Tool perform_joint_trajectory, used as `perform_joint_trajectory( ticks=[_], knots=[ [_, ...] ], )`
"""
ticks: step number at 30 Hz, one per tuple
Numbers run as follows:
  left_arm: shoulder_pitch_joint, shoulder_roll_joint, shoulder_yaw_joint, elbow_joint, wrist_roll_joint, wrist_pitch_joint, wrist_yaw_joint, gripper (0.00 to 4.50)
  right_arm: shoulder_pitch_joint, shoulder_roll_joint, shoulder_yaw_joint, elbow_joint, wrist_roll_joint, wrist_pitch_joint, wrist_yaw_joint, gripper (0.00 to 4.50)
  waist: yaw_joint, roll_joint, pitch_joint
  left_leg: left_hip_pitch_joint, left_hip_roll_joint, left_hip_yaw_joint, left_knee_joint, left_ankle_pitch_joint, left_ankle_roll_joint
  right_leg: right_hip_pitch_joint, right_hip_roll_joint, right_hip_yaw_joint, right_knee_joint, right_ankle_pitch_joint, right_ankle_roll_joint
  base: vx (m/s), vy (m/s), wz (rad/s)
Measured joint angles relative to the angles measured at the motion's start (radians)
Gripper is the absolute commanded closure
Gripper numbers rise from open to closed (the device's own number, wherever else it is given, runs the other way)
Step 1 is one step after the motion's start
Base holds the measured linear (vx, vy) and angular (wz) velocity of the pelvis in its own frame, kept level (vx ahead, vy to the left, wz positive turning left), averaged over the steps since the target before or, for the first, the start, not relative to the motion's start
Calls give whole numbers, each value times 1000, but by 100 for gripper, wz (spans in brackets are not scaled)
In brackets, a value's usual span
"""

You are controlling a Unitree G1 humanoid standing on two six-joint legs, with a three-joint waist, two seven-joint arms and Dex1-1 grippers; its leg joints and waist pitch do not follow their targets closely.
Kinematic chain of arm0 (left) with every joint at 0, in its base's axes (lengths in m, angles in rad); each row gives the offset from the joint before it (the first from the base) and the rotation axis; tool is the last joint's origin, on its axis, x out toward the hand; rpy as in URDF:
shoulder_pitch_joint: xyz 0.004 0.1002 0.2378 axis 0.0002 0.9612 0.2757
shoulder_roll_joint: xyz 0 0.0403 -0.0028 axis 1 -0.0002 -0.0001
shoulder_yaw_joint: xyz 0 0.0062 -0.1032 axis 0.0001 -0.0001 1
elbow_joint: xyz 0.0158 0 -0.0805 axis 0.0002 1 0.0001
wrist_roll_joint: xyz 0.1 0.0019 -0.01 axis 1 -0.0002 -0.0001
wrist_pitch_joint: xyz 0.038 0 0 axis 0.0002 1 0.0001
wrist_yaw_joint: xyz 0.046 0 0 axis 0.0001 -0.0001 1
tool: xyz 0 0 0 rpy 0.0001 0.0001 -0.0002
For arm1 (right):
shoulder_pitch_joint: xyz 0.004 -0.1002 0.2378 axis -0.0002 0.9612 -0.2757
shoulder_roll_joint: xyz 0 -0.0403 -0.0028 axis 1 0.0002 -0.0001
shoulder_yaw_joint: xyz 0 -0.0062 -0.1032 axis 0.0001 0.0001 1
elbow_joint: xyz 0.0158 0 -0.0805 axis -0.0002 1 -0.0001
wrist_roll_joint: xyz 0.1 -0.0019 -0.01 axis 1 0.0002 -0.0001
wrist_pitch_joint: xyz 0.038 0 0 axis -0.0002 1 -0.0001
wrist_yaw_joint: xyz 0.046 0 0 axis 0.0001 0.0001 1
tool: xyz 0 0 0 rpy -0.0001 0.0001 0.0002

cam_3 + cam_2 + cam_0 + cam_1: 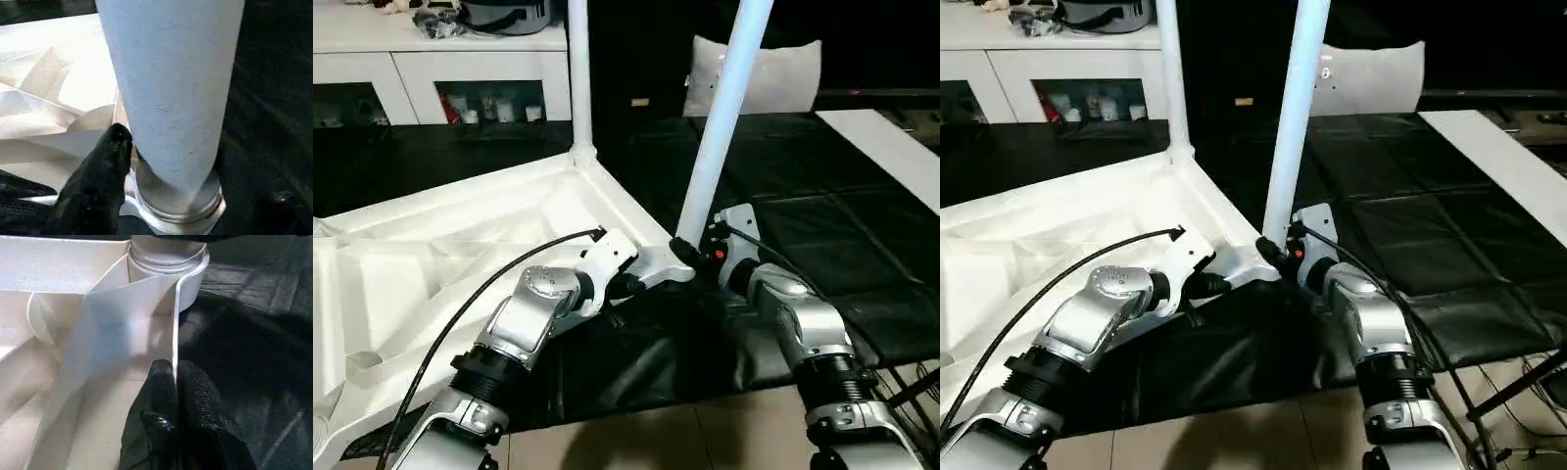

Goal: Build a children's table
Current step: Rotate leg to tighten

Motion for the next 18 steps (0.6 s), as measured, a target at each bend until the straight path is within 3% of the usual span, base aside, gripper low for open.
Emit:
perform_joint_trajectory(
  ticks=[2,9,13,18],
  knots=[
    [1,6,-1,-7,1,-3,-8,450,5,-2,1,-11,2,0,18,132,1,0,0,-5,0,1,5,0,0,-7,-2,2,12,-3,-6,0,0,0],
    [17,71,-30,-14,0,-74,-69,450,26,-88,49,-17,7,-39,149,68,9,1,1,-3,2,0,4,2,-2,-8,0,0,14,-6,-7,0,0,0],
    [38,160,-53,-20,-6,-190,-197,450,48,-171,95,-23,12,-78,331,68,15,2,1,-3,2,-1,4,2,-2,-8,0,0,13,-5,-7,0,0,0],
    [47,219,-72,-20,-23,-271,-311,450,60,-238,113,-35,39,-95,494,68,32,1,2,-4,2,-1,5,2,-2,-8,0,0,13,-4,-7,0,0,0]
  ],
)
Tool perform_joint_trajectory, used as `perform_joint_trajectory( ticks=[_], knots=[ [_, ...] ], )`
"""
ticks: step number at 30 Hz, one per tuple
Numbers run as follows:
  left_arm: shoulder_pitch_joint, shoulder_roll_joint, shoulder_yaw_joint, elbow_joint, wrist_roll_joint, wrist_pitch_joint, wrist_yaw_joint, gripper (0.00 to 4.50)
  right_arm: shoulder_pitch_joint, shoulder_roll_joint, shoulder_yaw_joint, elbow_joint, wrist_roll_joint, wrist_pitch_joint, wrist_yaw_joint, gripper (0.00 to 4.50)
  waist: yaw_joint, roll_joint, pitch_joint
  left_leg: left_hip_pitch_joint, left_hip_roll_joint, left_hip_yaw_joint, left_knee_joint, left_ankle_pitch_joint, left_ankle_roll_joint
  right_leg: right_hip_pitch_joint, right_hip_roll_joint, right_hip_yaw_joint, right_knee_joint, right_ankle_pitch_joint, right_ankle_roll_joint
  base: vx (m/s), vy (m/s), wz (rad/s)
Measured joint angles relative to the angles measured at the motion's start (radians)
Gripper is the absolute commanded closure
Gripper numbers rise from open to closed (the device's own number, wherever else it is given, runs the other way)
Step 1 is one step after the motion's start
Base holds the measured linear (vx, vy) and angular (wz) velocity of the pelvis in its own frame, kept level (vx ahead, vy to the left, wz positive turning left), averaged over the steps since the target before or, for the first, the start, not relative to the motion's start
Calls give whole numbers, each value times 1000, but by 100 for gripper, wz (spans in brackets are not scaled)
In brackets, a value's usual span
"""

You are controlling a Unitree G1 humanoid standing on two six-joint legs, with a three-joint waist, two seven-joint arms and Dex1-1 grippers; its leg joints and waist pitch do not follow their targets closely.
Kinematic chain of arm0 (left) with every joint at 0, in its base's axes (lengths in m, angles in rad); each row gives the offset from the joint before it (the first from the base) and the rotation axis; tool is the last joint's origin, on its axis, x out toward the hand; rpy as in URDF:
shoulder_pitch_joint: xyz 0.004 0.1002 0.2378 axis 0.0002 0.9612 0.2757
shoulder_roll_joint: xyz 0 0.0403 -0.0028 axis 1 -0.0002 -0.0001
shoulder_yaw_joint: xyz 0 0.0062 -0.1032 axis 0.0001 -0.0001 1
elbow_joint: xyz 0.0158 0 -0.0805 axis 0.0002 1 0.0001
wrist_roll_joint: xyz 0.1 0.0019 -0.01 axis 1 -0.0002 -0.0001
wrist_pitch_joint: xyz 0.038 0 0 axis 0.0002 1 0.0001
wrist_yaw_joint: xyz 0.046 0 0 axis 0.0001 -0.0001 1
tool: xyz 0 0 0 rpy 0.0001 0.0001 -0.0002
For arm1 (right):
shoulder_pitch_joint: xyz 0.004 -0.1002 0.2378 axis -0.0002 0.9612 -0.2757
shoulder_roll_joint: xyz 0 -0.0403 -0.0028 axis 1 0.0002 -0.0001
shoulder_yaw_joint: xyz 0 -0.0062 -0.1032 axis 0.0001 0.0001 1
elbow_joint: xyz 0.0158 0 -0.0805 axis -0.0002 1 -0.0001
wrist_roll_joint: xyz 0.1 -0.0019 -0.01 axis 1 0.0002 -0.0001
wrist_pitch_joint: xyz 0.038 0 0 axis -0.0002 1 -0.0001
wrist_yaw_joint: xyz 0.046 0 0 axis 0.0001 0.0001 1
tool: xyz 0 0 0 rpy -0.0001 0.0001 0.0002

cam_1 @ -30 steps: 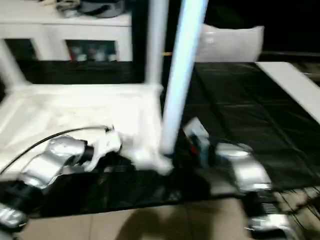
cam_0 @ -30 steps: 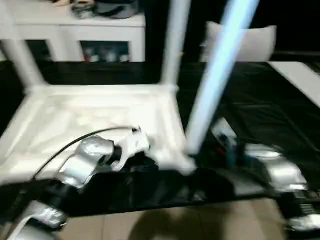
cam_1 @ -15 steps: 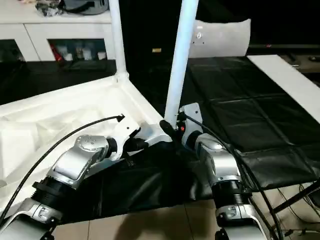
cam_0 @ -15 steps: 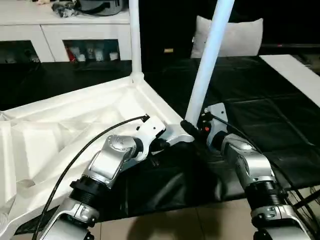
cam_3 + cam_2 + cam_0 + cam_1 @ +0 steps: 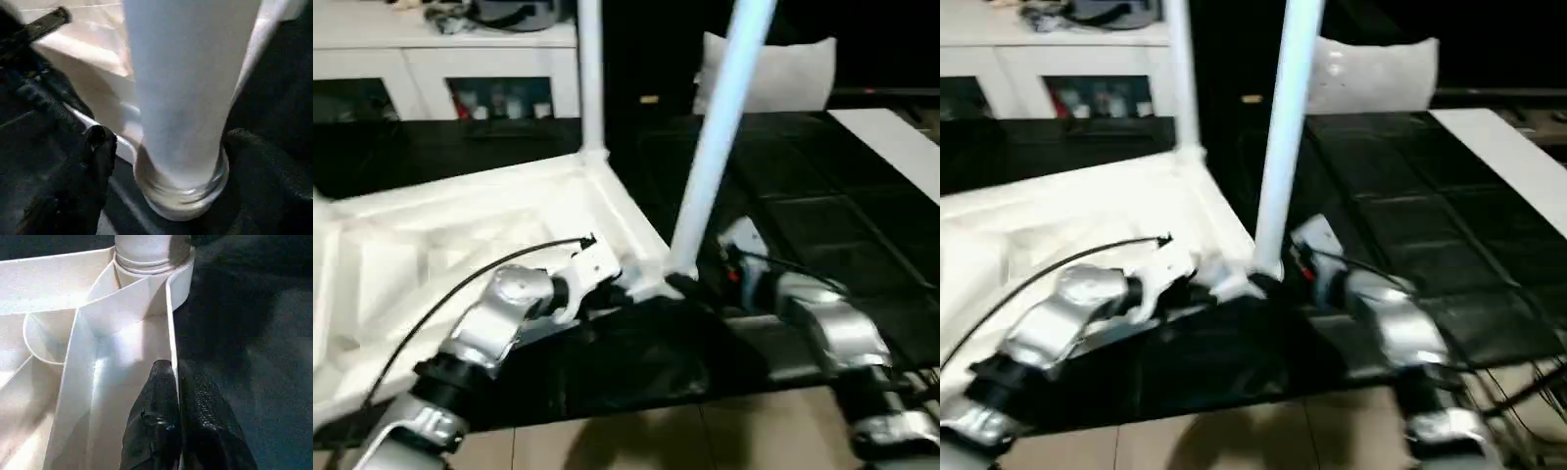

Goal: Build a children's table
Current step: Rotate leg to tighten

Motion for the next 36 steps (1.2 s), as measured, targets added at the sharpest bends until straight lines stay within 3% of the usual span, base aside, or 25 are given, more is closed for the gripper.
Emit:
perform_joint_trajectory(
  ticks=[2,4,7,8,12,14,17,19,28,31,34,36],
  knots=[
    [1,34,-15,0,-16,-31,-65,450,0,-36,16,0,20,-3,80,68,9,0,0,0,0,0,0,0,0,0,0,0,0,0,0,0,0,0],
    [1,67,-30,-1,-23,-67,-123,450,0,-73,31,-1,25,-13,158,102,21,-1,0,0,0,0,0,0,0,0,0,0,0,0,0,0,0,0],
    [1,99,-47,0,-23,-109,-192,450,0,-93,50,-1,42,-16,247,114,29,-1,0,2,0,0,1,0,0,1,0,0,1,0,0,0,0,0],
    [1,103,-49,0,-23,-116,-205,450,0,-96,57,0,42,-16,263,138,29,-1,0,2,0,0,1,0,0,2,0,0,1,0,0,0,0,0],
    [-2,116,-66,1,-25,-142,-250,450,0,-106,79,7,45,-20,333,150,31,-5,-1,3,0,0,1,0,0,3,0,0,1,0,0,0,0,0],
    [-3,119,-68,2,-28,-145,-261,450,0,-107,84,8,51,-20,352,187,31,-6,-1,3,0,0,1,0,0,3,0,0,1,0,0,0,0,0],
    [-3,119,-70,4,-28,-157,-264,450,-1,-107,88,8,58,-18,376,195,34,-7,-1,3,0,0,1,0,0,3,0,0,1,0,0,0,0,0],
    [-3,118,-71,6,-27,-160,-264,450,-1,-108,88,8,58,-18,380,226,35,-9,-1,3,0,0,1,0,0,3,0,0,0,0,0,0,0,0],
    [3,107,-60,-1,-49,-126,-264,450,5,-108,80,-8,62,11,379,251,37,-12,-1,3,0,0,1,0,0,3,0,0,0,0,0,0,0,0],
    [11,94,-42,-10,-52,-81,-245,450,16,-79,64,-22,69,40,328,252,33,-12,-1,4,0,1,1,0,0,3,0,0,1,0,0,0,0,0],
    [10,65,-10,-9,-30,0,-157,450,13,-16,28,-20,53,76,168,252,17,-13,-1,8,0,1,1,1,-5,7,0,0,0,2,0,0,0,0],
    [9,15,14,-7,-13,69,-59,450,-6,46,-3,-6,28,111,7,252,-3,-13,-1,13,0,1,1,-1,-10,11,0,0,-2,3,0,0,0,0]
  ],
)
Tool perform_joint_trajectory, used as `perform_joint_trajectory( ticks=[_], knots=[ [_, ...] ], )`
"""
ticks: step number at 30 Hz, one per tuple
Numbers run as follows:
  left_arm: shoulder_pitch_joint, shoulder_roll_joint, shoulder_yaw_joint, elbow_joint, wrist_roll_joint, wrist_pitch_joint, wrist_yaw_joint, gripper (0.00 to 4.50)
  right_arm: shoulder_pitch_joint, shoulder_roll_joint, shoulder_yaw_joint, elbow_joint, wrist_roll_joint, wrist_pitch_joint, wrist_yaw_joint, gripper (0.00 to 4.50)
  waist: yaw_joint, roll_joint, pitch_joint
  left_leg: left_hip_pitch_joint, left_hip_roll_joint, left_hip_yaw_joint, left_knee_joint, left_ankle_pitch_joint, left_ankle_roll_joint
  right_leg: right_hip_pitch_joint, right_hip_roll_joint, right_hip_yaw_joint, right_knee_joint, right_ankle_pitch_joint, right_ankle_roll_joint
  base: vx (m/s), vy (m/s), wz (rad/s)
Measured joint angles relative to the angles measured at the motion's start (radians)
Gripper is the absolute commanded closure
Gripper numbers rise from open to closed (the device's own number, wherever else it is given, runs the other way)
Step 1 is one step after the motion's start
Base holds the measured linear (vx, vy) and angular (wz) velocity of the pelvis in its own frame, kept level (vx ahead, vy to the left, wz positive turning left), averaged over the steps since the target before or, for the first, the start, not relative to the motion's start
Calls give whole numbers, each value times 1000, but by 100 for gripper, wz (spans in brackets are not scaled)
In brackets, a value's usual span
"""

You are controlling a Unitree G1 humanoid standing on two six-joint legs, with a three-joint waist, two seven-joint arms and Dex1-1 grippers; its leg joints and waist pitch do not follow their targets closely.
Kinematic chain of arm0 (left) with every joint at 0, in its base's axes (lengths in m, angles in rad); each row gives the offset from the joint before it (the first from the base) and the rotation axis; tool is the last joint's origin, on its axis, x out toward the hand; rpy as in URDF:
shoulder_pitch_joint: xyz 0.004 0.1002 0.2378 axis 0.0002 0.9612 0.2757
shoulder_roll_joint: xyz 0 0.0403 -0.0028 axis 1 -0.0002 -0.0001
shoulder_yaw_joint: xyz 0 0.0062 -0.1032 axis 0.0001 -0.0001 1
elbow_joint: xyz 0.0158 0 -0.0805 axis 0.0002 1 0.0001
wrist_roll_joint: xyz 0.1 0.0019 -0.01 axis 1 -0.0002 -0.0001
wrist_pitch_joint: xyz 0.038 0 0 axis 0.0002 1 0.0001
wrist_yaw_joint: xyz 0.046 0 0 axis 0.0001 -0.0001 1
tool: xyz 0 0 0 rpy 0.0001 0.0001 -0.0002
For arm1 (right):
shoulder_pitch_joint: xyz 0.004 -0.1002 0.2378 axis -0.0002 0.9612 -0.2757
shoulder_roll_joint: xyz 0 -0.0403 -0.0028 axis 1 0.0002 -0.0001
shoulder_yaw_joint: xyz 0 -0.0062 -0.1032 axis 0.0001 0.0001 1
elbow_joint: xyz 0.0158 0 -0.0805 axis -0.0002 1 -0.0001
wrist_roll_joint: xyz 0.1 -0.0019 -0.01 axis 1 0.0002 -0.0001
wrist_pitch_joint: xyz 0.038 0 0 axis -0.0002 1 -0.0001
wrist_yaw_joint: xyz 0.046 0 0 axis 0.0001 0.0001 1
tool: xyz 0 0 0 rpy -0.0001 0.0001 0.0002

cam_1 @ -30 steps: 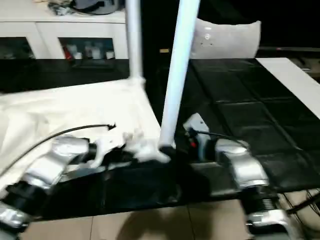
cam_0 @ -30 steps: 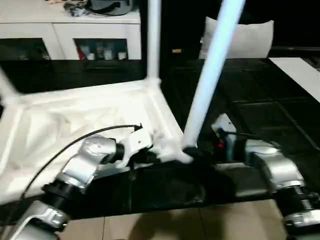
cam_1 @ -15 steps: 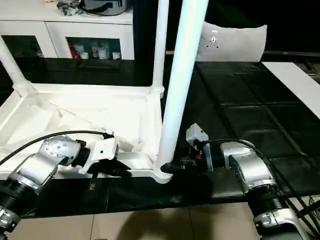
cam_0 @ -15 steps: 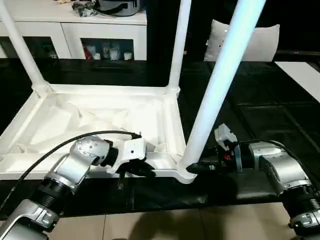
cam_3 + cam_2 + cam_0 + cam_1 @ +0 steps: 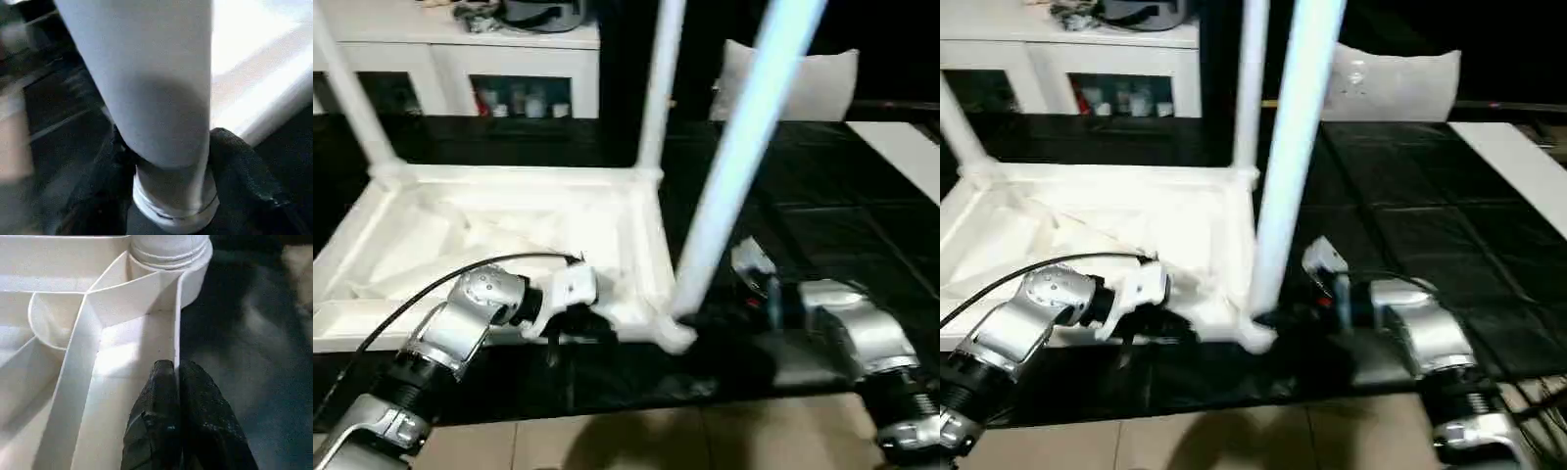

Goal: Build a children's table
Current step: Rotate leg to tighten

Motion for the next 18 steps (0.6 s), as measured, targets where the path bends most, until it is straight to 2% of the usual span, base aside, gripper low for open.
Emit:
perform_joint_trajectory(
  ticks=[1,3,7,8,9,11,13,15,18],
  knots=[
    [-6,-40,10,2,16,39,65,450,-21,39,-21,8,-23,25,-110,252,-15,0,0,0,0,0,1,0,-1,1,0,-1,-1,0,0,0,0,0],
    [-8,-84,14,-1,17,79,125,450,-33,64,-38,9,-33,56,-206,252,-29,0,0,0,0,-1,1,0,-1,2,0,-2,-4,1,1,0,0,0],
    [-17,-193,46,0,34,182,296,450,-63,157,-91,16,-68,96,-447,252,-44,8,0,1,0,-2,0,0,0,6,0,-3,-8,2,4,0,0,0],
    [-20,-211,49,0,42,191,324,450,-64,168,-96,20,-71,86,-480,252,-43,9,0,0,0,-2,0,0,0,6,0,-4,-9,2,4,0,0,0],
    [-23,-223,49,2,49,195,341,450,-64,178,-100,27,-75,72,-499,218,-44,10,0,0,-1,-3,-1,-1,1,7,0,-4,-11,3,5,0,0,0],
    [-26,-241,48,2,59,199,363,450,-63,191,-108,36,-78,43,-524,184,-44,15,0,-1,-1,-3,-2,-3,4,7,0,-4,-14,4,6,0,0,0],
    [-27,-243,40,-2,59,196,361,450,-59,199,-114,35,-77,36,-529,178,-39,21,-1,-2,-1,-3,-3,-4,8,7,0,-3,-15,4,6,0,0,0],
    [-27,-242,33,-8,59,193,355,450,-54,199,-120,29,-76,29,-529,149,-32,24,-2,-5,-1,-2,-4,-3,10,4,0,-3,-15,3,6,0,0,0],
    [-28,-225,27,-15,58,174,333,450,-30,181,-115,-6,-64,21,-490,133,-28,28,-3,-13,-1,-1,-4,-1,12,-6,0,-1,-11,3,6,0,0,0]
  ],
)
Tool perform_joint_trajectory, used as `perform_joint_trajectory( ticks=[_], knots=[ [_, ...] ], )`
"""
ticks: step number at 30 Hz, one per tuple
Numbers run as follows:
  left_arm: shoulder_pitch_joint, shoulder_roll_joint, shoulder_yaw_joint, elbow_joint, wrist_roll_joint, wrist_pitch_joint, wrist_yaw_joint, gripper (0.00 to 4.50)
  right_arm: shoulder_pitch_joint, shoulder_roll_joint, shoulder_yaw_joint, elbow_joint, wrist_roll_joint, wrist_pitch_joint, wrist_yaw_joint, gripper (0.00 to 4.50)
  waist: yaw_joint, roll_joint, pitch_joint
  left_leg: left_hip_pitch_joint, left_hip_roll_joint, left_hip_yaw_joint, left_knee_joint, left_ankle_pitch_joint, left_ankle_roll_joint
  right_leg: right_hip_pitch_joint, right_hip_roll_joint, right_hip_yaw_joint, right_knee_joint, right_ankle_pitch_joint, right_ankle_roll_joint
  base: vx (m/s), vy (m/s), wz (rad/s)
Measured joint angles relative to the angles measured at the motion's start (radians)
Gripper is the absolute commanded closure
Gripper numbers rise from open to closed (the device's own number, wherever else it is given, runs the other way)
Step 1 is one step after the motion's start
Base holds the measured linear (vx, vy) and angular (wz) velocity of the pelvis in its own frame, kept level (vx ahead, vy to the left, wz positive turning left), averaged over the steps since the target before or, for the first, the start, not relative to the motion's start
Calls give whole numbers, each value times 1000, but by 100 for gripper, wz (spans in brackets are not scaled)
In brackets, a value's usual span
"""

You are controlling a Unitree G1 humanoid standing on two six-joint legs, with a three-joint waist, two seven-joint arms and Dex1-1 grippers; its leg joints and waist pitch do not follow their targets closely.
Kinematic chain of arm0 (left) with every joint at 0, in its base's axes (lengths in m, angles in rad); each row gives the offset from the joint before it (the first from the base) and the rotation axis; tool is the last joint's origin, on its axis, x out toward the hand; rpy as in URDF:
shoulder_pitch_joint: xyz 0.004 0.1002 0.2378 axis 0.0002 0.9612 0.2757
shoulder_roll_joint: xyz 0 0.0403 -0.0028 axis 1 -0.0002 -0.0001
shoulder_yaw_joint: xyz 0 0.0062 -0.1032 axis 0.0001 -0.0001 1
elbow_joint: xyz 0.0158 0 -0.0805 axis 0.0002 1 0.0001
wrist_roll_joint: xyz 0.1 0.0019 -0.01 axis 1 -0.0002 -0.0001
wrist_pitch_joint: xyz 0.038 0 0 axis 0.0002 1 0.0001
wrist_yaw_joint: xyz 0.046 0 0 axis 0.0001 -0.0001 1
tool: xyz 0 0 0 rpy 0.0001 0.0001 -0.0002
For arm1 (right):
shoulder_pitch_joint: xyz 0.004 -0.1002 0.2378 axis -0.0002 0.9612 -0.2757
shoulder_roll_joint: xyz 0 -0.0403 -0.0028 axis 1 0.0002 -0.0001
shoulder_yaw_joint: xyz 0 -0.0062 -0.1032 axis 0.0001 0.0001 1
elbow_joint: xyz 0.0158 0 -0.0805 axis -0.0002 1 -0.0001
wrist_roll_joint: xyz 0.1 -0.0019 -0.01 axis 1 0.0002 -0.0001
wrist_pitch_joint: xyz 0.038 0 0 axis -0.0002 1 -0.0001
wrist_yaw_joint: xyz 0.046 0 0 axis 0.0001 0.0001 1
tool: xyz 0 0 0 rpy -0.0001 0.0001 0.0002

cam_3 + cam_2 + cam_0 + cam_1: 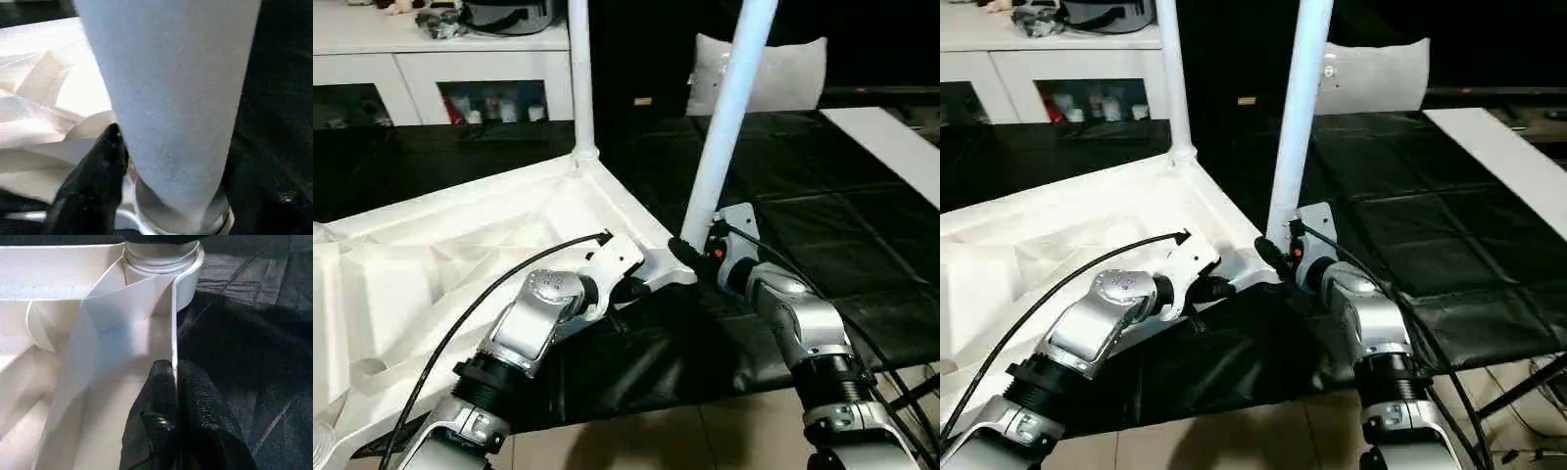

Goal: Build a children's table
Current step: Rotate leg to tighten

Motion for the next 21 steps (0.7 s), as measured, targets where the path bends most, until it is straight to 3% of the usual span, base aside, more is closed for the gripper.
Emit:
perform_joint_trajectory(
  ticks=[10,15,18,21],
  knots=[
    [25,137,-12,6,-37,-137,-174,450,41,-166,73,-17,29,-54,323,44,11,3,2,-1,1,-1,4,2,-2,-5,1,0,11,-4,-5,0,0,0],
    [33,210,-32,4,-46,-226,-287,450,39,-254,132,-22,31,-107,485,44,29,2,2,-1,1,-1,4,1,-2,-4,0,0,11,-4,-5,0,0,0],
    [34,238,-48,4,-50,-265,-338,450,37,-293,175,-32,44,-110,613,78,41,1,2,-1,1,-1,4,1,-1,-4,0,1,11,-4,-4,0,0,0],
    [44,273,-63,-5,-66,-301,-400,450,33,-327,186,-23,54,-109,709,84,51,-1,1,-1,1,0,4,1,-1,-4,0,1,11,-4,-4,0,0,0]
  ],
)
